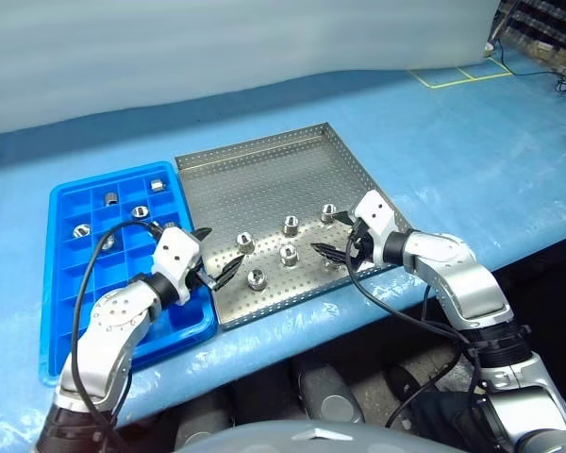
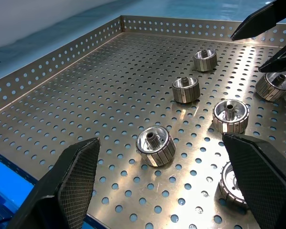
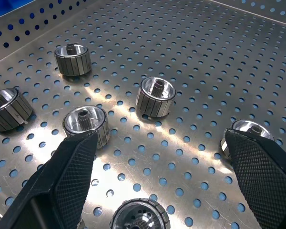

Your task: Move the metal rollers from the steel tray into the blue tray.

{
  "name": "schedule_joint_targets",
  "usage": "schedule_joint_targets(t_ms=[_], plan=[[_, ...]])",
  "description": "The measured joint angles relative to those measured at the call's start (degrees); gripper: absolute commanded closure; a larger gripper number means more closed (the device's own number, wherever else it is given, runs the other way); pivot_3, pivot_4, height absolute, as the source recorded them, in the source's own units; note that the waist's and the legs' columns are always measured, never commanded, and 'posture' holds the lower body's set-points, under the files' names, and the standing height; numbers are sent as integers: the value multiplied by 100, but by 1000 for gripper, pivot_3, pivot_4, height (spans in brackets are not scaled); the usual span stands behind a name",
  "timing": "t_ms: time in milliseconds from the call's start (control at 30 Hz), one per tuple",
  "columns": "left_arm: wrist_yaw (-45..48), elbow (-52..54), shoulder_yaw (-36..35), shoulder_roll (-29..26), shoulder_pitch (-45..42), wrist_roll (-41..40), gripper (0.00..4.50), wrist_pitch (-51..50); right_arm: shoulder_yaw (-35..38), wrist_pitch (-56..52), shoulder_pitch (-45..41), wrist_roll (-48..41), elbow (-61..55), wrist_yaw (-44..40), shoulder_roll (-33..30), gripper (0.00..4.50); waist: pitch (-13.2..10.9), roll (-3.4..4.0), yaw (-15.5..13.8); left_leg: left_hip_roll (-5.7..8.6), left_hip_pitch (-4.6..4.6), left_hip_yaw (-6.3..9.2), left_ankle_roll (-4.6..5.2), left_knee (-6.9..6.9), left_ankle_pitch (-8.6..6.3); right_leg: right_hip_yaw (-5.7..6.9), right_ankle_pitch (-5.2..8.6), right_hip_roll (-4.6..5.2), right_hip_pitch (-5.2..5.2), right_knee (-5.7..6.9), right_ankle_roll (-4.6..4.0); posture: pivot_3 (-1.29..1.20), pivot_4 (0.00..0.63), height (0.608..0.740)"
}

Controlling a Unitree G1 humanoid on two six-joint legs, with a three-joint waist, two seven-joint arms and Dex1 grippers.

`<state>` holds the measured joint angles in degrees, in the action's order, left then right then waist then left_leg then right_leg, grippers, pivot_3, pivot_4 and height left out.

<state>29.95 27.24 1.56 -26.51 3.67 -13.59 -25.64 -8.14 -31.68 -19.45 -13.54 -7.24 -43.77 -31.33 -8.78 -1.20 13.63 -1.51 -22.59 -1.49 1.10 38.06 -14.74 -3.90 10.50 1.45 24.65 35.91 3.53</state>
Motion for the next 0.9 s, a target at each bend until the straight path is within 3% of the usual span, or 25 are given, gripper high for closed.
schedule_joint_targets(t_ms=[900], plan=[[-15,-2,29,-35,-26,131,0,-16,-47,10,69,18,-227,56,33,35,0,0,43,0,0,0,0,1,0,-1,-2,0,0,1,3,-234,150,740]])
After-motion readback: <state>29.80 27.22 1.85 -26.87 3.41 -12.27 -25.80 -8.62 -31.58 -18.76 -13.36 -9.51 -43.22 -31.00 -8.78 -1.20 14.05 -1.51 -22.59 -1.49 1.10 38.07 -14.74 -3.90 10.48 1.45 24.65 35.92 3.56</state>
